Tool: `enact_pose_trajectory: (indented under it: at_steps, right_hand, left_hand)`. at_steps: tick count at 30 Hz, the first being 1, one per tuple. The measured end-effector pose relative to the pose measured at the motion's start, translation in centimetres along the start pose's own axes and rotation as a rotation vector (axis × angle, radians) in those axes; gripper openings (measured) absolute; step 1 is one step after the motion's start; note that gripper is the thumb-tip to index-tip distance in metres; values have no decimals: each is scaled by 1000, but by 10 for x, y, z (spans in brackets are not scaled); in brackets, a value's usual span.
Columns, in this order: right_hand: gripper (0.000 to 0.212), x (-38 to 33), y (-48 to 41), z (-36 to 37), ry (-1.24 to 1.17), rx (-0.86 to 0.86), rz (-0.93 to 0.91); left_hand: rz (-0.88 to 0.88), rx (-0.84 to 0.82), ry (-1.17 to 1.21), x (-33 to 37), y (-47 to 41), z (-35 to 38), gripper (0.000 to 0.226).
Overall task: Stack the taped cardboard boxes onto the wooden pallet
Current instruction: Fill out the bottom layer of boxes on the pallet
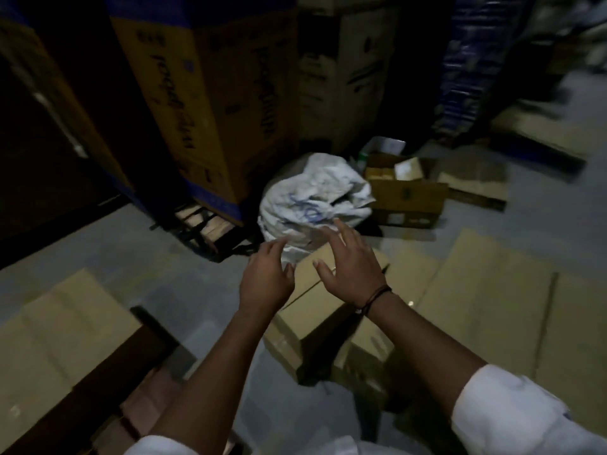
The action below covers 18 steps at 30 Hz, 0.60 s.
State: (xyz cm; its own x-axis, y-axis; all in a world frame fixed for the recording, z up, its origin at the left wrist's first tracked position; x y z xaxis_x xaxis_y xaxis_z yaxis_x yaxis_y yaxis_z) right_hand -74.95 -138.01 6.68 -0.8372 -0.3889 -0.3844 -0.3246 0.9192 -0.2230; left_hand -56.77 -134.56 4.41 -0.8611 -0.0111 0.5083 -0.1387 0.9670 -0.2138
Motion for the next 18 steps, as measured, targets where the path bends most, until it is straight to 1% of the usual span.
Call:
enact_pose_trajectory:
  at_steps: [5, 9, 14, 18]
  right_hand:
    - [66, 101, 35, -65, -4, 96, 227]
    - [65, 164, 72, -106, 32, 191, 366]
    - [65, 222, 118, -138, 44, 254, 563]
    - [65, 247, 154, -140, 26, 249, 692]
  left_hand:
    - [180, -73, 15, 99, -23, 58, 54]
    - [309, -160, 67, 171, -28, 103, 54]
    - [449, -262, 102, 243, -20, 151, 56]
    - [533, -335, 128, 272, -7, 175, 57]
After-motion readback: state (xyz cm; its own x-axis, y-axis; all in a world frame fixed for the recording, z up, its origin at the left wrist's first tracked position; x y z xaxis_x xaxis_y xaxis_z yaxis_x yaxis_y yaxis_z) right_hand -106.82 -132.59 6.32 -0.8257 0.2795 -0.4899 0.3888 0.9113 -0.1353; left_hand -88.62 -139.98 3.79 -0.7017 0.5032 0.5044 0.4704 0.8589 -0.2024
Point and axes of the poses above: each hand's wrist, its own y-axis away from the middle knuckle, its own z-axis out of the palm, x = y × z, the point moved 2 cm from there along -y, towards the middle knuckle, and after that the axes turned 4 degrees about z, right-handed, at the moved point
